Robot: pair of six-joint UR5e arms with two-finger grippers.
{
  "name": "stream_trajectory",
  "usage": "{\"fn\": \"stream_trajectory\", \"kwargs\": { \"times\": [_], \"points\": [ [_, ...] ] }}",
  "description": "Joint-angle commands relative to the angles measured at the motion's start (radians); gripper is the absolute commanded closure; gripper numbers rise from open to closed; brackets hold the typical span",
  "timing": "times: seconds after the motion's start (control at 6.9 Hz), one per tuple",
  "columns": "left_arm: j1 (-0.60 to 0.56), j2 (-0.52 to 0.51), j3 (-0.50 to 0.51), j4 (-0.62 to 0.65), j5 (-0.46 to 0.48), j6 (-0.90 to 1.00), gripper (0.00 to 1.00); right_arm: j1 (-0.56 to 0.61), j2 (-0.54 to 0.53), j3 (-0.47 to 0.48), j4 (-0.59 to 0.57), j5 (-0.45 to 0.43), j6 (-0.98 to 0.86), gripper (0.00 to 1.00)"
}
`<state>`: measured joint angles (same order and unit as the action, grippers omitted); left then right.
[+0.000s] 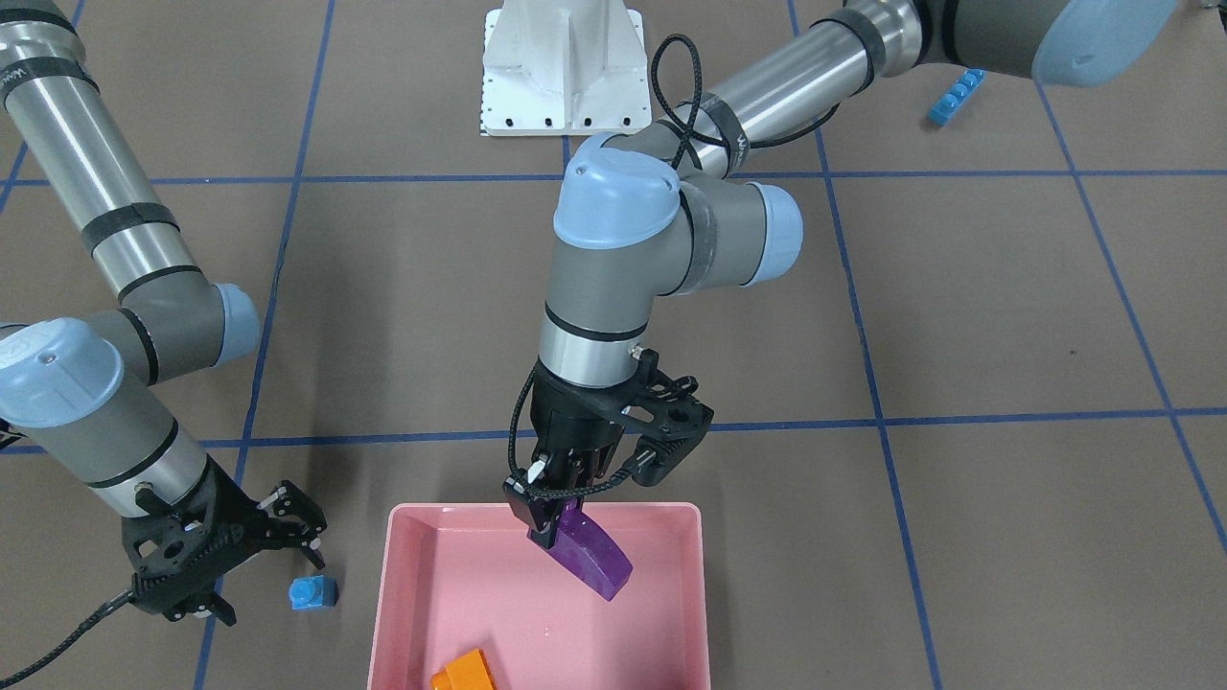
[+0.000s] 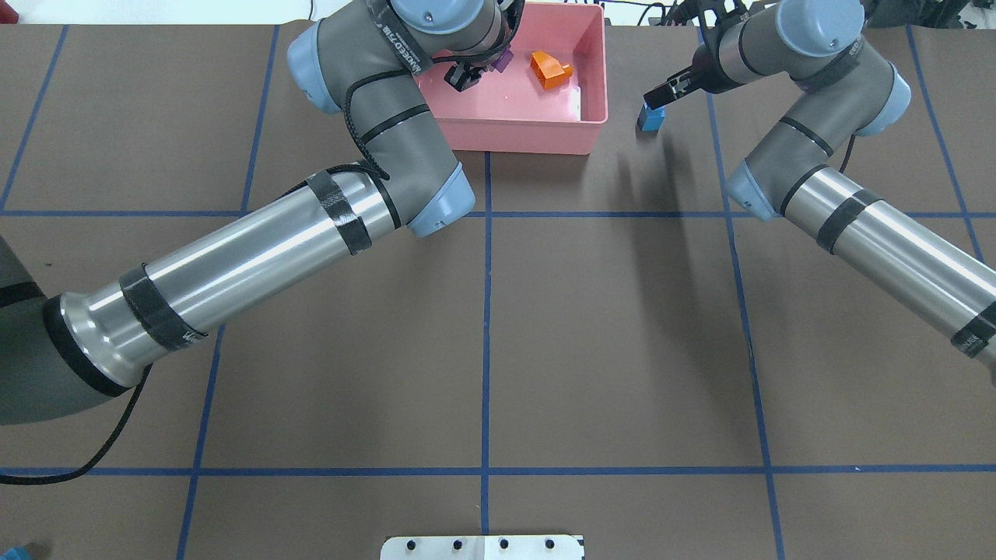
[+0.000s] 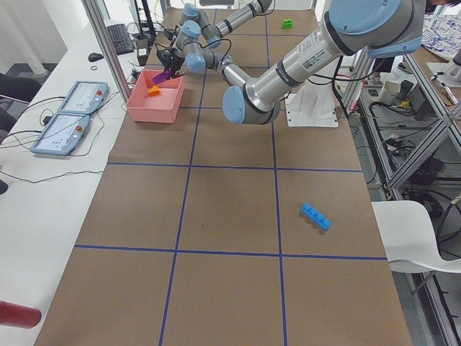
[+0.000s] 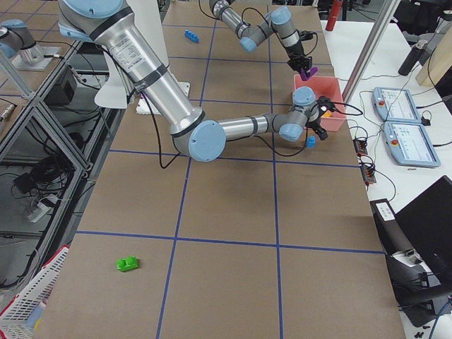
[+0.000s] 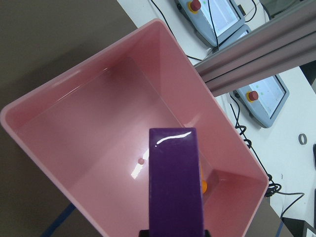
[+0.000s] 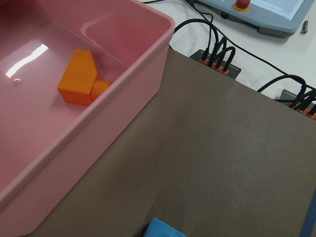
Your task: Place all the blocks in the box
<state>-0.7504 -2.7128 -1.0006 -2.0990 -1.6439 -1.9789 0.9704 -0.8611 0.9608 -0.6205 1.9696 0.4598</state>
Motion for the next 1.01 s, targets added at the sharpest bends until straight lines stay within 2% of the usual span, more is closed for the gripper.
{"fn": "stream_trajectory", "kwargs": {
  "times": [0.0, 0.29, 0.58, 0.72, 0.87],
  "points": [
    [0.000, -0.022, 0.071, -0.021, 0.018, 0.000, 1.00, -0.025, 0.005, -0.037, 0.035, -0.018, 0.003, 0.01],
    [0.009, -0.079, 0.155, -0.019, 0.039, -0.001, 1.00, -0.045, 0.011, -0.068, 0.038, -0.046, 0.004, 0.01],
    [0.009, -0.084, 0.169, -0.018, 0.055, 0.000, 1.00, -0.055, 0.017, -0.099, 0.038, -0.054, 0.004, 0.01],
    [0.009, -0.085, 0.172, -0.019, 0.058, 0.000, 0.85, -0.055, 0.025, -0.106, 0.036, -0.057, 0.004, 0.02],
    [0.009, -0.085, 0.171, -0.018, 0.056, 0.011, 0.01, -0.055, 0.040, -0.120, 0.036, -0.057, 0.007, 0.09]
  ]
}}
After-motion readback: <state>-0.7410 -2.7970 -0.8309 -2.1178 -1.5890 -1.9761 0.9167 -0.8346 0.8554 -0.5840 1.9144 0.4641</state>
